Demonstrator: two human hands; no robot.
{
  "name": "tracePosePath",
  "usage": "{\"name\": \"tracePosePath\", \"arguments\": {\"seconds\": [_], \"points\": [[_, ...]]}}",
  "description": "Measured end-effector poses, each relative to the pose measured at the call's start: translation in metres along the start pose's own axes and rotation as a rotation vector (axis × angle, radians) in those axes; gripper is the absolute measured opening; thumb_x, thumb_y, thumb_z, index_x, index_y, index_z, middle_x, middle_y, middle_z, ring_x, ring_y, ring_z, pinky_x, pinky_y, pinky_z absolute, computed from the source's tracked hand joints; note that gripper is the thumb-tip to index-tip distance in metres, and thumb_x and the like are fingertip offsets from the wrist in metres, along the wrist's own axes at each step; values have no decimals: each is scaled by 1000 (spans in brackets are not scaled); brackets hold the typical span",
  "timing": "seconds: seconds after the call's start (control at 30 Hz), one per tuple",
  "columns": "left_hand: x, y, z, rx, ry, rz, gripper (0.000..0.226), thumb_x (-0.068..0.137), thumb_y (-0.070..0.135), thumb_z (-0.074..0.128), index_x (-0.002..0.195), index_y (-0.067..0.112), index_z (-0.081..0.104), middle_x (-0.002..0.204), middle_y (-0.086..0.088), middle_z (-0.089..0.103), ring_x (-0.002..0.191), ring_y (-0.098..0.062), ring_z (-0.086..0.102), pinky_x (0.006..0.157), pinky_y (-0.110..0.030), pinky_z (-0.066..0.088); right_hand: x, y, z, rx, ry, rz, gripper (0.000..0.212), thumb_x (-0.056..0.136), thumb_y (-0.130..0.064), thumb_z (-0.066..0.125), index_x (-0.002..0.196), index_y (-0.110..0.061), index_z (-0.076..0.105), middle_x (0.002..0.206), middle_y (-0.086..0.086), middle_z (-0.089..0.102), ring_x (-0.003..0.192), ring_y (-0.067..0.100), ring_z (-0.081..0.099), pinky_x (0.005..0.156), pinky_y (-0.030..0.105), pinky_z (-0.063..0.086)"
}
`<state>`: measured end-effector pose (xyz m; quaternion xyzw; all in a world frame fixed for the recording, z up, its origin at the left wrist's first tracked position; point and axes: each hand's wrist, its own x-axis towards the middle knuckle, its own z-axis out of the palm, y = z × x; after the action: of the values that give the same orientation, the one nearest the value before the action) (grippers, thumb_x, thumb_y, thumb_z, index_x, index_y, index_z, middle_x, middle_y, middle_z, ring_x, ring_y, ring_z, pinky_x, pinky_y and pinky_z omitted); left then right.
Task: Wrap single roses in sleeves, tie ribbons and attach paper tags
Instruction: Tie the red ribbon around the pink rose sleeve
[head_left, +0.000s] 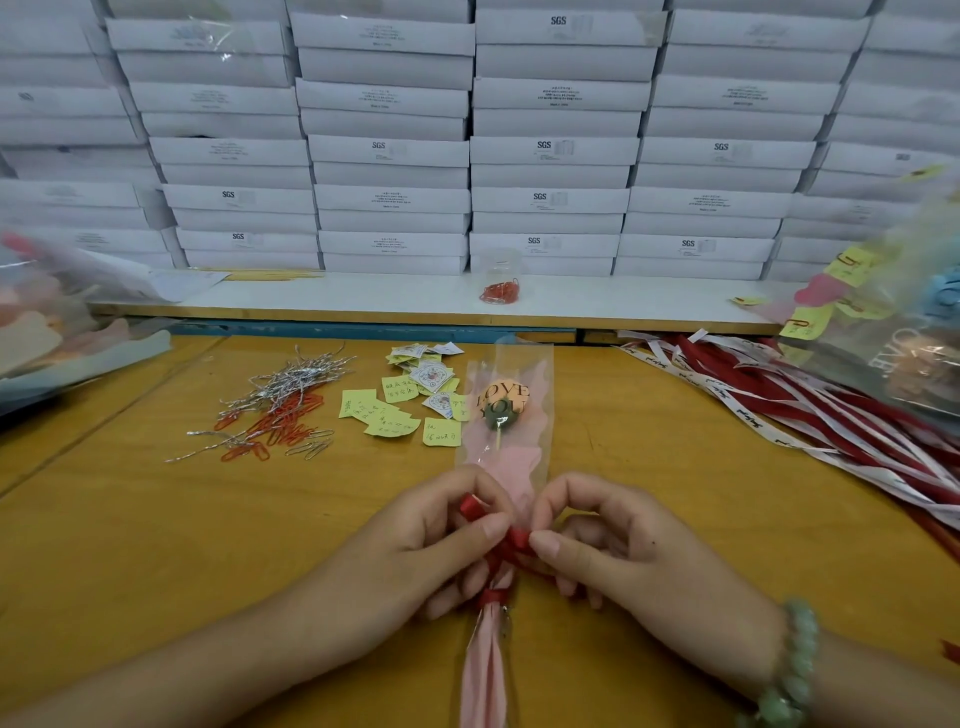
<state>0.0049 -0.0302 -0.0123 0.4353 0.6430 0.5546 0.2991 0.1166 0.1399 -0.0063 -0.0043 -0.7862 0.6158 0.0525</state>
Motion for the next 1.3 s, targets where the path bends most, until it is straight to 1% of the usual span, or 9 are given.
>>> {"name": "tracePosePath", "arguments": {"seconds": [0.17,0.37,0.5,0.67,0.77,0.93,1.07,1.17,1.3], "points": [[3,-4,-4,-117,52,57,9,84,26,66,83,17,64,59,-2,58,39,-8,46,43,-15,38,-2,-3,-1,55,27,-68,14,78,-30,64,81,-17,62,57,-2,49,53,8,46,50,14,36],[1,-5,-5,-142,117,108,5,77,12,72,82,12,71,64,-8,68,54,-15,64,51,-20,52,-3,-5,0,-26,-18,-117,4,78,-20,74,76,-21,71,56,-7,61,52,5,49,51,15,39],[0,-4,-3,-98,134,151,10,73,20,76,82,19,73,68,-6,70,50,-10,61,49,-18,49,-4,-5,0,-70,-31,-125,6,78,-18,75,76,-23,73,57,-6,64,50,1,50,48,13,38],[0,-6,-4,-64,185,123,14,71,23,83,80,18,74,59,-8,67,47,-16,62,47,-19,49,-3,-2,0,-76,68,-147,13,74,-38,70,79,-25,70,54,-4,51,54,21,38,51,31,30],[0,-5,-5,-67,219,114,13,72,20,85,79,14,76,73,-7,70,61,-23,69,51,-21,52,-4,-3,0,-48,94,-166,13,75,-37,69,78,-25,69,53,-6,48,53,20,35,47,26,28],[-1,-1,-4,-104,197,150,13,70,8,76,83,10,78,84,-4,70,71,-17,71,61,-19,54,-6,-6,1,-92,6,-193,7,81,-21,74,76,-24,70,56,-8,55,50,3,39,47,15,30],[-1,0,-2,-106,167,165,13,71,5,81,83,10,78,83,-5,69,69,-17,70,64,-21,55,-7,-9,2,-237,15,-263,10,77,-15,79,75,-20,71,66,-8,53,54,2,41,52,12,34],[-3,-1,1,-100,140,153,15,70,16,81,84,15,77,84,-4,71,77,-21,72,68,-22,56,-7,-9,2,-337,81,-287,16,73,-18,82,76,-22,66,73,-10,54,60,3,47,55,12,35],[-5,-1,3,-16,137,192,12,71,23,79,83,23,76,89,-7,72,88,-24,72,75,-23,55,-5,-7,3,-337,86,-313,31,73,-16,80,88,-22,54,92,-10,60,87,13,60,65,24,50]]}}
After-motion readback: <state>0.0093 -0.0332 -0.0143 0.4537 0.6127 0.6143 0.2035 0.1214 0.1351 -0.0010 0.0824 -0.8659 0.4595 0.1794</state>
